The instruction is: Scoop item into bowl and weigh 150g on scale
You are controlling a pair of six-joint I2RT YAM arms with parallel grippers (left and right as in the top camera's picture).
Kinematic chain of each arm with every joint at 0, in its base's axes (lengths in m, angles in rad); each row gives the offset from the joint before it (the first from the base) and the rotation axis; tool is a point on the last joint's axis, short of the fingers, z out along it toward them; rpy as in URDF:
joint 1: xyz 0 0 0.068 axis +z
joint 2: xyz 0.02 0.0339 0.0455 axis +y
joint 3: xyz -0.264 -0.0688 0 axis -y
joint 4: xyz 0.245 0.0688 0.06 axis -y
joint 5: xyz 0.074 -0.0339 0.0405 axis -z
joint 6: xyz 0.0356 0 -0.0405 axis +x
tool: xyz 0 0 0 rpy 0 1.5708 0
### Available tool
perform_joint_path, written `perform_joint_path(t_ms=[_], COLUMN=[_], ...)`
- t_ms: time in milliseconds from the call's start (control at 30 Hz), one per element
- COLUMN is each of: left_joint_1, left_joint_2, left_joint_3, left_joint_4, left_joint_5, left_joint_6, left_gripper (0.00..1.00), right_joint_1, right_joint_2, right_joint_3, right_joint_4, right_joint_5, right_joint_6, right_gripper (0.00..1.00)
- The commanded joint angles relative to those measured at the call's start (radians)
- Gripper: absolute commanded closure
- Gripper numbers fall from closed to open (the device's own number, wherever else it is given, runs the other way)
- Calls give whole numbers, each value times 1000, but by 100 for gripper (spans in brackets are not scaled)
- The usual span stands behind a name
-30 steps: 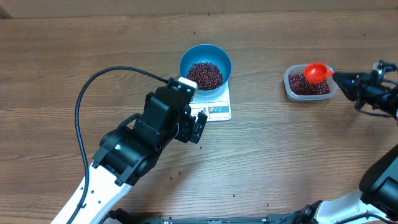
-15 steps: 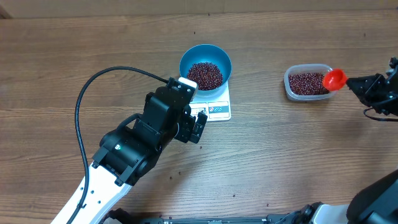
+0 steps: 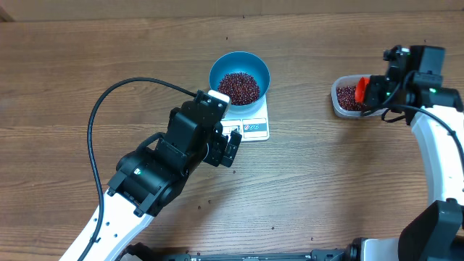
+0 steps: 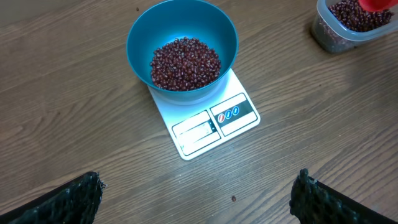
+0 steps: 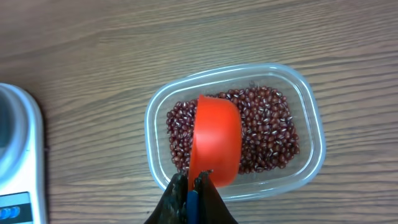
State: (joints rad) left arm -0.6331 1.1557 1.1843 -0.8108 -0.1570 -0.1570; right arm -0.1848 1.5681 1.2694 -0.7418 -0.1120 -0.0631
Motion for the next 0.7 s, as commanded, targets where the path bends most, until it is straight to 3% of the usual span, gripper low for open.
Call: perform_joint_path(t_ms=[0, 133, 667], left_joint_1=[5, 5, 5], left_joint_2=[-17, -17, -17], left_joint_3=[4, 4, 4], left_joint_4=[3, 3, 3], left_joint_5=[-6, -6, -6], left_joint_6=[-7, -7, -7], left_gripper=[0, 0, 0], right_joint_1=[49, 72, 72], right_joint_2=[-21, -20, 53], right_joint_3=[5, 4, 3], right_joint_4=[10, 3, 22], right_joint_5=[229, 311, 314], right_joint_6=[13, 2, 2], right_gripper=[96, 96, 96])
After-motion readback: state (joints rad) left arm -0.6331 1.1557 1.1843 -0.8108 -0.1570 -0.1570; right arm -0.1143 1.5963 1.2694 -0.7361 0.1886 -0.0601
